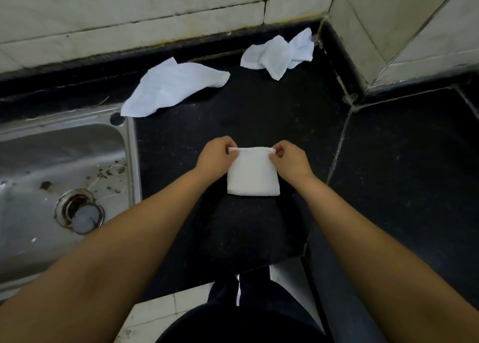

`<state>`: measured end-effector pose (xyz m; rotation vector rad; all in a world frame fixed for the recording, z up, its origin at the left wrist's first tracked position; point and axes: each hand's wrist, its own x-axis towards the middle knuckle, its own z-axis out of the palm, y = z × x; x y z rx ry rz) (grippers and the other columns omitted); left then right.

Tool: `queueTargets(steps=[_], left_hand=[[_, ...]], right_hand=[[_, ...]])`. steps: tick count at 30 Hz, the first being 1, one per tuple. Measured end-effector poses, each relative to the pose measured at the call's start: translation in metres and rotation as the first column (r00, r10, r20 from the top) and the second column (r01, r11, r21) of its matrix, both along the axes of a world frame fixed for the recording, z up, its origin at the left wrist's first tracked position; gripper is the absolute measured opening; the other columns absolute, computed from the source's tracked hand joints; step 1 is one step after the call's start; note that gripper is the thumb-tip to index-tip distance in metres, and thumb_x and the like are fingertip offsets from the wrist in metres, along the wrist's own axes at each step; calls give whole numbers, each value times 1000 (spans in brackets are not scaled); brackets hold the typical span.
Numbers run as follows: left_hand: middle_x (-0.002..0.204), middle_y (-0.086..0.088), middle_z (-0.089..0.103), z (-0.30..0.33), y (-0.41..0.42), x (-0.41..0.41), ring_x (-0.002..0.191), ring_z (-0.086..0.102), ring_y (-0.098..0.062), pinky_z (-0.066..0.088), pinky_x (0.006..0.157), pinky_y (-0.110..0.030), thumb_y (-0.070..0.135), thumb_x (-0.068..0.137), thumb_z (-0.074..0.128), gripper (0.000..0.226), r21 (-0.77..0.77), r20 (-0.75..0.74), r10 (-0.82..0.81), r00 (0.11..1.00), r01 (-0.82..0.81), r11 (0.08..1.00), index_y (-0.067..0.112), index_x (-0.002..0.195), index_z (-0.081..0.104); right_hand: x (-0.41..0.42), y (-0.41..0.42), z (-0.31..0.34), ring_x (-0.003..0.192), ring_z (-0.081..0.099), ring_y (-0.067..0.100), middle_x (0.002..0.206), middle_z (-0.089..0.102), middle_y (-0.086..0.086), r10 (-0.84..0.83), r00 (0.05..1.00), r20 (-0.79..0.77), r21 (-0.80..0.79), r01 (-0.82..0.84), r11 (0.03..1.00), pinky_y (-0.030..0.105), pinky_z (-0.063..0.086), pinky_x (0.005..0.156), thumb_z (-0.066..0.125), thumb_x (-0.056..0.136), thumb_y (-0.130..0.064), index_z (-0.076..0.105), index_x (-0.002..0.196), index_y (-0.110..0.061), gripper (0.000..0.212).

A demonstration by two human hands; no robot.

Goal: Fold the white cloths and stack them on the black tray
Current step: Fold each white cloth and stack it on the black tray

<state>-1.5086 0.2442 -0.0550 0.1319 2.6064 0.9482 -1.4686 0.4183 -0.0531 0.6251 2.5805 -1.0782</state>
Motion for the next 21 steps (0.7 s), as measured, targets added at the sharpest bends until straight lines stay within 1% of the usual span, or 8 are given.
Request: queueTargets(steps=[2, 4, 6, 8, 9, 11, 14, 21], left_hand=[[95, -1, 54, -10, 1, 3, 95, 54, -21, 42, 79, -30, 20, 89, 55, 7, -70, -54, -17, 998, 13, 997, 16, 94, 59], [110, -4, 53, -14, 2, 8, 107, 49, -22, 42, 91, -36, 24, 89, 57, 24, -126, -73, -5, 997, -4, 992, 16, 111, 54], [118, -6, 51, -12, 2, 16, 111, 47, -23, 40, 95, -39, 29, 88, 59, 37, -104, -95, 93, 991, -103, 989, 14, 120, 47], [113, -5, 51, -6, -2, 27, 108, 49, -22, 41, 94, -39, 34, 89, 59, 37, -41, -111, 204, 973, -209, 977, 13, 117, 47], [107, -3, 51, -4, -5, 34, 105, 49, -20, 41, 93, -38, 37, 90, 57, 33, -28, -102, 220, 970, -224, 974, 14, 113, 49], [100, 3, 48, -2, -11, 50, 101, 50, -17, 40, 91, -36, 42, 92, 50, 25, -63, -46, 174, 984, -177, 982, 18, 100, 52], [100, 4, 46, -8, -15, 73, 101, 47, -17, 36, 89, -34, 48, 93, 44, 31, -157, 13, 43, 999, -41, 987, 20, 92, 58], [104, 2, 51, -15, -19, 86, 104, 45, -18, 31, 89, -32, 45, 92, 48, 31, -310, -66, -30, 997, 8, 951, 19, 85, 63]], right_hand=[[2, -5, -4, 94, 59, 23, 110, 61, 7, 30, 1000, -5, 99, -30, 995, 36, 49, 81, 49, 95, -24, 57, 111, -14, 20], [3, -9, -5, 106, 56, 27, 121, 54, 9, 77, 997, 12, 200, -78, 977, 41, 47, 91, 48, 95, -22, 51, 121, -13, 28], [6, -10, -4, 116, 51, 29, 129, 48, 11, 79, 997, 22, 265, -82, 961, 43, 43, 96, 48, 95, -24, 44, 129, -12, 37], [10, -10, -2, 120, 48, 29, 131, 47, 12, 66, 997, 28, 289, -71, 955, 43, 42, 98, 49, 95, -27, 41, 131, -10, 41], [13, -11, -1, 120, 48, 29, 131, 47, 12, 65, 997, 41, 283, -74, 956, 43, 43, 98, 50, 95, -29, 41, 131, -9, 43], [17, -12, -1, 119, 49, 29, 130, 49, 13, 63, 994, 90, 249, -84, 965, 43, 45, 96, 50, 95, -32, 42, 130, -8, 43], [21, -15, -2, 117, 50, 30, 128, 51, 14, 66, 990, 122, 261, -96, 961, 43, 47, 92, 50, 95, -33, 46, 127, -7, 41], [22, -18, -1, 114, 53, 31, 124, 54, 13, 66, 992, 109, 329, -98, 939, 42, 40, 95, 52, 94, -27, 48, 121, -7, 35]])
